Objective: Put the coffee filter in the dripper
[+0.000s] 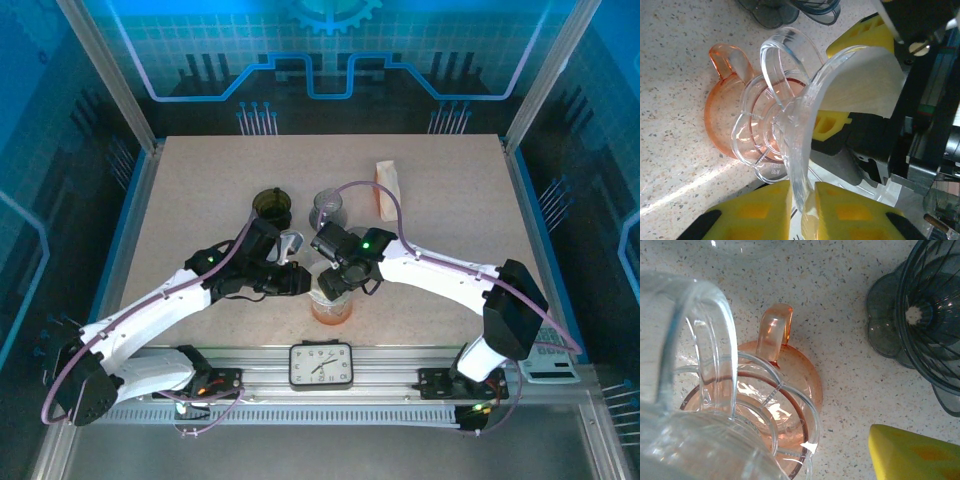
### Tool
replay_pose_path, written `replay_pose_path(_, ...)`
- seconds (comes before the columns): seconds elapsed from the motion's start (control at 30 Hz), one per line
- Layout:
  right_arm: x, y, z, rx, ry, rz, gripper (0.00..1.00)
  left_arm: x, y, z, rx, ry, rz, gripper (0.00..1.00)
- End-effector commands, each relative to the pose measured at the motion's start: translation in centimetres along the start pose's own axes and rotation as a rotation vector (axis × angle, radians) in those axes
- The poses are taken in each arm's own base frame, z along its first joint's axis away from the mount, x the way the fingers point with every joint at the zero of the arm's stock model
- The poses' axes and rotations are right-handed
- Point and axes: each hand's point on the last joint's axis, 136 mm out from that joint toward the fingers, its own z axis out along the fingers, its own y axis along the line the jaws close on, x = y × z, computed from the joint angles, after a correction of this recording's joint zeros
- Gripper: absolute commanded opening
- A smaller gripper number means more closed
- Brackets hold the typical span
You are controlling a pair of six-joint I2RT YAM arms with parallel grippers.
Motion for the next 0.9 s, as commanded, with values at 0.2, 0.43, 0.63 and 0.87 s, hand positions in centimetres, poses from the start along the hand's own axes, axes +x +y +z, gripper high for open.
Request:
replay_pose_path(0.2,-1.0,0.2,-0.7,0.003,-0.055,0.018,0.71,-0.1,-0.2,0.0,-0.008,0.007,0.006,0.24)
replay_pose_path(0.43,-2.3,-0.9,-5.2,0.003,-0.156,0.048,0.73,0.1,0.1,0.1,-0.010,0.012,0.004,0.26)
replay_pose_path(0.63,-1.1,-2.4,-6.5,0.012,-0.164,0.088,0.72,0.2,0.2,0.2,-0.008,0.012,-0.001,0.27)
replay_pose_path(0.87,1.0,-2.8,-5.8,0.009,-0.127,0.121,0.67,0.3,0.3,0.3,-0.011,0.014,-0.003,0.27)
